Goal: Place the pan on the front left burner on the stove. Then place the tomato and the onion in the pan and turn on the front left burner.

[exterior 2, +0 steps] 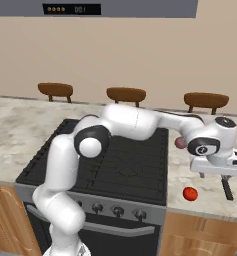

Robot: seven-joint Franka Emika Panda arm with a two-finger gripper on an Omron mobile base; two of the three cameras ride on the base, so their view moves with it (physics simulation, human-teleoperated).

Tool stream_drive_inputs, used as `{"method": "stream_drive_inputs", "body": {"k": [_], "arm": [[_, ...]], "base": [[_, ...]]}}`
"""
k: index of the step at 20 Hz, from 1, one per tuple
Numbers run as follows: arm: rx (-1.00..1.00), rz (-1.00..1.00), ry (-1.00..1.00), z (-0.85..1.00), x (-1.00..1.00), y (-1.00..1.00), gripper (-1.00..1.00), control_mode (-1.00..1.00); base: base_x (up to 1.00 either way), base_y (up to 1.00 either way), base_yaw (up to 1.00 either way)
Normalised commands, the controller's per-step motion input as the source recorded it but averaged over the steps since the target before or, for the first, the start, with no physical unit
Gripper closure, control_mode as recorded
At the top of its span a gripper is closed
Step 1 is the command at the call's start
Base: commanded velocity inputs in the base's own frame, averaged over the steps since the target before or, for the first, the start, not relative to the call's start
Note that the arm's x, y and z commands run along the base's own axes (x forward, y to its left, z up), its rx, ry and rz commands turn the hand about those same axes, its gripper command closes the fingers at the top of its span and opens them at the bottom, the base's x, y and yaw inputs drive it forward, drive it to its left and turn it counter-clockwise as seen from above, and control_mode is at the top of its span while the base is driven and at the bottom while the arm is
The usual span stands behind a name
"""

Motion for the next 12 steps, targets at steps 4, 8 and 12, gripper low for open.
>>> {"method": "stream_drive_inputs", "body": {"k": [4,8,12], "arm": [[-0.04,0.00,0.00,-0.23,0.11,-0.11,-1.00,-1.00],[-0.02,0.00,0.00,-0.20,0.09,-0.08,-1.00,-1.00],[-0.02,0.00,0.00,-0.17,0.12,-0.12,-1.00,-1.00]], "base": [[0.00,0.00,0.00],[0.00,0.00,0.00],[0.00,0.00,0.00]]}}
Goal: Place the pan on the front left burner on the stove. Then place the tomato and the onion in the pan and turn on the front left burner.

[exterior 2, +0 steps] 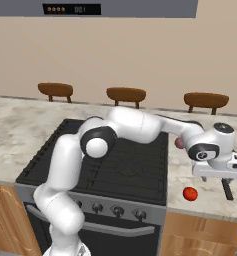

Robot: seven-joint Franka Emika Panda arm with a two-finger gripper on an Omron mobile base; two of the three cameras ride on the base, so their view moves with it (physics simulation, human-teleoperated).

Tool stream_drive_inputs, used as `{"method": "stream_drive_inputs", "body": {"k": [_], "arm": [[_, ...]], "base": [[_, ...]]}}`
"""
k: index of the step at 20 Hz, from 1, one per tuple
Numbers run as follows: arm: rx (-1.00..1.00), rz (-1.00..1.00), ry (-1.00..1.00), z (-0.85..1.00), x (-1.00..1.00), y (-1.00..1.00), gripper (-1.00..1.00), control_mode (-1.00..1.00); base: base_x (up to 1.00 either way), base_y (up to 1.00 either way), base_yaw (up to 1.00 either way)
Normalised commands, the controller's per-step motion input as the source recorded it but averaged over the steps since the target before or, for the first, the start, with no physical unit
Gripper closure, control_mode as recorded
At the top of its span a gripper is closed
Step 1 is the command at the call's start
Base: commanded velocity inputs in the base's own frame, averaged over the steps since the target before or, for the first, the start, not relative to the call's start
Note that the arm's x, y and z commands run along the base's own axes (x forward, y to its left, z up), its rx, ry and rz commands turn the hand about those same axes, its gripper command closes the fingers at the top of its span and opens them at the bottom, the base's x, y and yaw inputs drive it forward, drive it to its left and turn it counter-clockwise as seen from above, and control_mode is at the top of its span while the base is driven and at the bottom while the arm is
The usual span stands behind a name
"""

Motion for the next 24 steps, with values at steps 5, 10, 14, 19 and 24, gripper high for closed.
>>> {"method": "stream_drive_inputs", "body": {"k": [5,10,14,19,24], "arm": [[-0.02,0.00,0.00,-0.14,0.16,-0.22,-1.00,-1.00],[0.00,0.00,0.03,-0.12,0.16,-0.24,-1.00,-1.00],[0.00,0.00,0.03,-0.11,0.13,-0.23,-1.00,-1.00],[0.00,0.00,0.03,-0.11,0.08,-0.19,-1.00,-1.00],[0.00,0.00,0.03,-0.19,0.02,-0.13,-1.00,-1.00]], "base": [[0.00,0.00,0.00],[0.00,0.00,0.00],[0.00,0.00,0.00],[0.00,0.00,0.00],[0.00,0.00,0.00]]}}
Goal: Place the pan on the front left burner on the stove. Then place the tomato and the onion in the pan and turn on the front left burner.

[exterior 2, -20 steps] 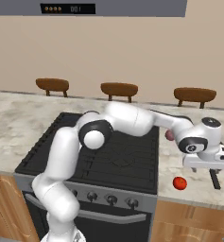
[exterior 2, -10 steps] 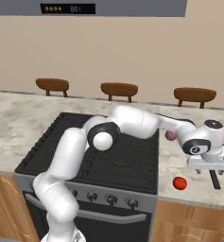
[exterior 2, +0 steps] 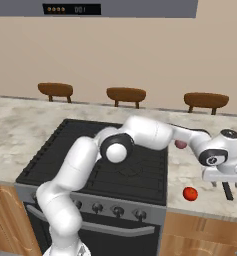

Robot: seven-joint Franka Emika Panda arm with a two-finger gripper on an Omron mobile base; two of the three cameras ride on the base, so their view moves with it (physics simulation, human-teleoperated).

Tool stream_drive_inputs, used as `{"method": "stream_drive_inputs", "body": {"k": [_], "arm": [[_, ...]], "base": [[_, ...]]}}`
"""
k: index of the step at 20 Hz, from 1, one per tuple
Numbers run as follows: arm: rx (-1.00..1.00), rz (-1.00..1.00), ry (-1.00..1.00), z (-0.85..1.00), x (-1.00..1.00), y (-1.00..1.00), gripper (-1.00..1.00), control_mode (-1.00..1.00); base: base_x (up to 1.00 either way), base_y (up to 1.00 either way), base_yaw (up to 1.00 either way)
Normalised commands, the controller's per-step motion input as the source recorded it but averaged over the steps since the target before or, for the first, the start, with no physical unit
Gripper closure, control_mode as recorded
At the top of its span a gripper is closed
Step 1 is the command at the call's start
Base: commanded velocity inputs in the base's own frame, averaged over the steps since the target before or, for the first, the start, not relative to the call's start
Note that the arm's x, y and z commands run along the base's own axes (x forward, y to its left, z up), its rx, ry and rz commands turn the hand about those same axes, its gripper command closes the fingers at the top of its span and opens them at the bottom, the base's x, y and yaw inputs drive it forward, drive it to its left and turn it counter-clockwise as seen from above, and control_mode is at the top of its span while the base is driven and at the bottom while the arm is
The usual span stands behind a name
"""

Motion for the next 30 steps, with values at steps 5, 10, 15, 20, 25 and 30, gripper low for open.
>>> {"method": "stream_drive_inputs", "body": {"k": [5,10,15,20,25,30], "arm": [[0.00,0.00,0.01,-0.24,0.03,-0.10,-1.00,-1.00],[0.00,0.00,0.00,-0.21,0.07,-0.06,-1.00,-1.00],[0.00,0.00,0.00,-0.19,0.05,-0.05,-1.00,-1.00],[0.00,0.00,0.00,-0.19,0.03,-0.02,1.00,-1.00],[0.00,0.00,0.00,-0.11,0.01,-0.02,1.00,-1.00],[0.00,0.00,0.00,0.03,0.00,-0.03,1.00,-1.00]], "base": [[0.00,0.00,0.00],[0.00,0.00,0.00],[0.00,0.00,0.00],[0.00,0.00,0.00],[0.00,0.00,0.00],[0.00,0.00,0.00]]}}
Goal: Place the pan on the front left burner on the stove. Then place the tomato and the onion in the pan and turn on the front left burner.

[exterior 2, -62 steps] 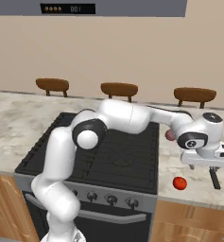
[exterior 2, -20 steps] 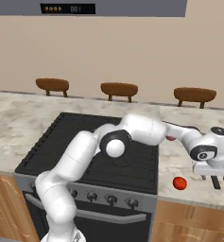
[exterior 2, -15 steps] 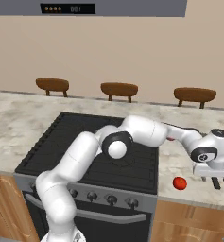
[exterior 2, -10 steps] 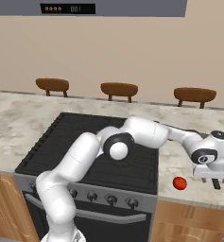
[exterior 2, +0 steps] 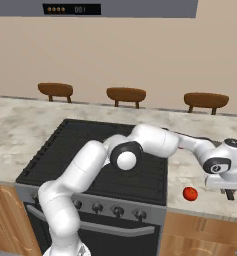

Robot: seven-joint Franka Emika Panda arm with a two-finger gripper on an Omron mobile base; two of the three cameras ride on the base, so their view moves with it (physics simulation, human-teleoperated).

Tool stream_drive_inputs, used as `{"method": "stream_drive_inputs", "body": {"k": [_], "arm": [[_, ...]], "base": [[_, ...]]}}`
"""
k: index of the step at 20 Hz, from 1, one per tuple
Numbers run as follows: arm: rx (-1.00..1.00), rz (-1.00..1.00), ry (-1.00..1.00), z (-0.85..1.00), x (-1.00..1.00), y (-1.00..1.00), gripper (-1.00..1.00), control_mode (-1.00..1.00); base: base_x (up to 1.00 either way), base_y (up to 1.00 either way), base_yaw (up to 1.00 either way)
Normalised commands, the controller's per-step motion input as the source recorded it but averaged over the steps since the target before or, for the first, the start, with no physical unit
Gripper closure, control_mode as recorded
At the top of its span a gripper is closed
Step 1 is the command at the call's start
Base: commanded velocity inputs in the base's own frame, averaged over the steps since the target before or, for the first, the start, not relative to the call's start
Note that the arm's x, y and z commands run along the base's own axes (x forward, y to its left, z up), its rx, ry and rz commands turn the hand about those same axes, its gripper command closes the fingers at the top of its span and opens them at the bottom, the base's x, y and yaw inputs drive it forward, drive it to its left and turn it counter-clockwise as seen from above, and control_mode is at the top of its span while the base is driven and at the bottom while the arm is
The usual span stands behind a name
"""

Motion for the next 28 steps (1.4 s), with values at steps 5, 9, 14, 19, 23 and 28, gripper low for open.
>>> {"method": "stream_drive_inputs", "body": {"k": [5,9,14,19,23,28], "arm": [[0.00,0.00,-0.02,0.26,0.00,0.00,1.00,-1.00],[0.00,0.00,-0.05,0.43,0.00,0.00,1.00,-1.00],[0.00,0.00,-0.02,0.45,0.00,0.06,1.00,-1.00],[-0.01,0.00,0.00,0.42,-0.01,0.46,1.00,-1.00],[-0.02,0.00,0.00,0.27,-0.10,0.69,1.00,-1.00],[-0.04,0.00,0.00,0.17,-0.09,0.81,1.00,-1.00]], "base": [[0.00,0.00,0.00],[0.00,0.00,0.00],[0.00,0.00,0.00],[0.00,0.00,0.00],[0.00,0.00,0.00],[0.00,0.00,0.00]]}}
